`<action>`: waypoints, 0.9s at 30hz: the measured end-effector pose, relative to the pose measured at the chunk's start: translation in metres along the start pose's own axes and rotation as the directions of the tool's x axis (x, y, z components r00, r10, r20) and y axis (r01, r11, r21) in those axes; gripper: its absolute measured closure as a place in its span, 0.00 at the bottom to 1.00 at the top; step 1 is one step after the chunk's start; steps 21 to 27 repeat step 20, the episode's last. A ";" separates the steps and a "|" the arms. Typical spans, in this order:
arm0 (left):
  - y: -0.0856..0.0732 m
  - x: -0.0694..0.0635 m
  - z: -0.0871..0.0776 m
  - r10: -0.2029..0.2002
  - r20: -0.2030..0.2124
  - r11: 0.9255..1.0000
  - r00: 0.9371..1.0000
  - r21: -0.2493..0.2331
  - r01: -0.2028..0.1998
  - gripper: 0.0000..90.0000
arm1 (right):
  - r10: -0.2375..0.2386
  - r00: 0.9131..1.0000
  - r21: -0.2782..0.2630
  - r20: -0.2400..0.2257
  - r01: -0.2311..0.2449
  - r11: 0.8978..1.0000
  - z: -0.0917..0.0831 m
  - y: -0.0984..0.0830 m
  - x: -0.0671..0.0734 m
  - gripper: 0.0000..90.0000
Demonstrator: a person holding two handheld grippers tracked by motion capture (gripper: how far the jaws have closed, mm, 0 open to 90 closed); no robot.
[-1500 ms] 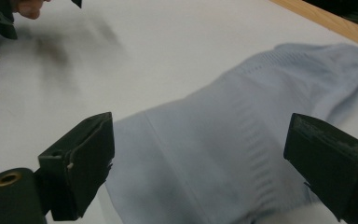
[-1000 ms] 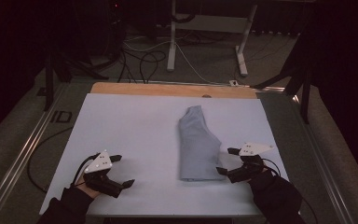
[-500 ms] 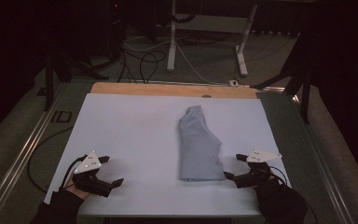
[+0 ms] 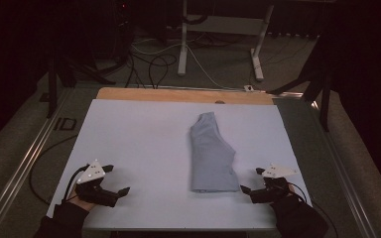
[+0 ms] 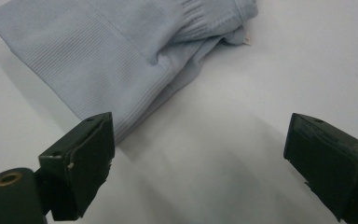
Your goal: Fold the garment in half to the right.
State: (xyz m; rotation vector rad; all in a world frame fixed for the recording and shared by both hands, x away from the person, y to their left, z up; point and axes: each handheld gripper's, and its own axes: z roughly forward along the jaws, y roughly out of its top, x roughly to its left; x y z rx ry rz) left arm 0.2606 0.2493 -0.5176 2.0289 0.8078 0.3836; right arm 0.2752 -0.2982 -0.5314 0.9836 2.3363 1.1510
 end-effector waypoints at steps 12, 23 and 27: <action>0.001 -0.003 0.004 -0.006 -0.010 1.000 1.000 -0.008 0.006 0.01 | -0.011 1.000 -0.039 -0.006 0.011 0.999 0.003 0.003 0.001 0.10; 0.001 -0.003 0.004 -0.007 -0.017 1.000 1.000 -0.011 0.007 0.01 | -0.017 1.000 -0.027 -0.018 0.017 1.000 0.004 0.003 0.003 0.10; 0.001 -0.003 0.004 -0.007 -0.017 1.000 1.000 -0.011 0.007 0.01 | -0.017 1.000 -0.027 -0.018 0.017 1.000 0.004 0.003 0.003 0.10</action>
